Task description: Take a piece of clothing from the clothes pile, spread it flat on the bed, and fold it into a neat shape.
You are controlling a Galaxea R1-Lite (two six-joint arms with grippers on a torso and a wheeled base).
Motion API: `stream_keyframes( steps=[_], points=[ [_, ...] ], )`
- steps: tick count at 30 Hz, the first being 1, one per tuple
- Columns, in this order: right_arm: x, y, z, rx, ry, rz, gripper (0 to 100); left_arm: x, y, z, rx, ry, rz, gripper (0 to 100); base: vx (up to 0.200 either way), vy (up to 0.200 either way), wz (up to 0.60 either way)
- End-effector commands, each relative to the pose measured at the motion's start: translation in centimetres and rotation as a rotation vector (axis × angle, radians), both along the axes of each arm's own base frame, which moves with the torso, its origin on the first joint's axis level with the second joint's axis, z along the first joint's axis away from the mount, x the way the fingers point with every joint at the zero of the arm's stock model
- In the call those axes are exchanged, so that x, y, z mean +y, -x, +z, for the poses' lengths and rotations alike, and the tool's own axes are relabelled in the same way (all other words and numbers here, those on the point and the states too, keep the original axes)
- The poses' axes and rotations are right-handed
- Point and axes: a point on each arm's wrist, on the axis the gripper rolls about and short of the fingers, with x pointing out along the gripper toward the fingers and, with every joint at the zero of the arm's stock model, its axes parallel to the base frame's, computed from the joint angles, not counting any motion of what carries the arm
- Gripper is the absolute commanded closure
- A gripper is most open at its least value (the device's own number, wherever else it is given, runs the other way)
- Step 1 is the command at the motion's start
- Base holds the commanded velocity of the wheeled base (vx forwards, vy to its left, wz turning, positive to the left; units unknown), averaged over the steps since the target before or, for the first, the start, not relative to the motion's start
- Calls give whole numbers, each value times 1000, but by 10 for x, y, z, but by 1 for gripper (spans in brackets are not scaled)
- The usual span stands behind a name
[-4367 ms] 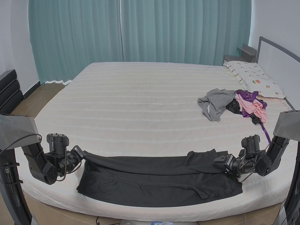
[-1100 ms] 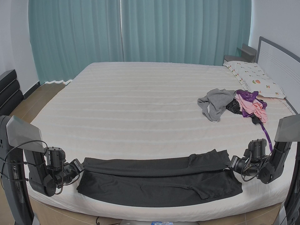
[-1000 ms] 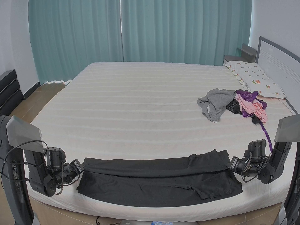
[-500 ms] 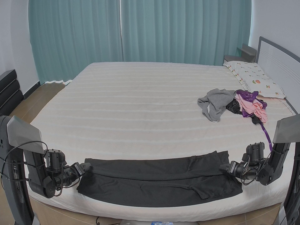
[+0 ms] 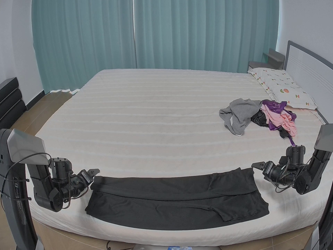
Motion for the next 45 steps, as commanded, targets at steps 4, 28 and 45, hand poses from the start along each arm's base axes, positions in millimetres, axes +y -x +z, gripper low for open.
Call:
stream_keyframes(
  steps=[4,28,45],
  points=[
    [-7,-9,-9,15,-121,50,0,-4,-30,-6,-11,15,-66,0,0,0,0],
    [-11,-10,-19,41,-149,67,0,24,-30,-15,-45,-41,-121,100,0,0,0],
    [-12,-40,-37,19,-102,3,0,22,-34,-22,-44,-29,-120,100,0,0,0]
  ],
)
